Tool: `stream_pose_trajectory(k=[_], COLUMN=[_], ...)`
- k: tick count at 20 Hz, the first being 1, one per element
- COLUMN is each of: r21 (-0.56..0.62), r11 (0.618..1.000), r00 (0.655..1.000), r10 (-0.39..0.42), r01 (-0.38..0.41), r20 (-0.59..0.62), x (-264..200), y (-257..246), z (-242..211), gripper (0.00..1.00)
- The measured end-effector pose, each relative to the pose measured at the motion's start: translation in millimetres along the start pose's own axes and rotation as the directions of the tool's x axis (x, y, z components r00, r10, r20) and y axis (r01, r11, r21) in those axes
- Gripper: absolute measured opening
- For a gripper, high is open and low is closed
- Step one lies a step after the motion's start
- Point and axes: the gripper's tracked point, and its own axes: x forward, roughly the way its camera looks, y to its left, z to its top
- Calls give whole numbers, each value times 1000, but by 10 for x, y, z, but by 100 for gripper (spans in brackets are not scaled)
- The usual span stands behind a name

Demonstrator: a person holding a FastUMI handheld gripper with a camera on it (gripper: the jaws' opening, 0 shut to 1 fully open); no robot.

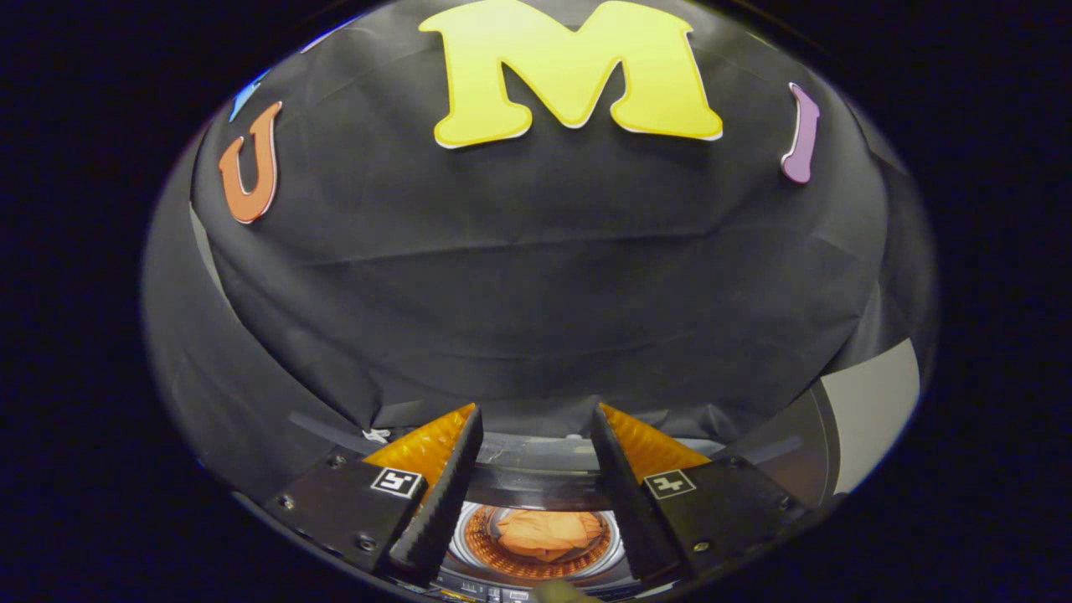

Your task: Put the clothes into the washing machine and then close the washing machine lid.

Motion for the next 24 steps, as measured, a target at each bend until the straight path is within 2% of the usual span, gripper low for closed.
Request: stream_pose_trajectory(k=[24], r21=[-55], r11=[998], r00=[1000], r10=[-8], r01=[7], r20=[-9], x=[-456], y=[64], z=[-656], gripper=[82])
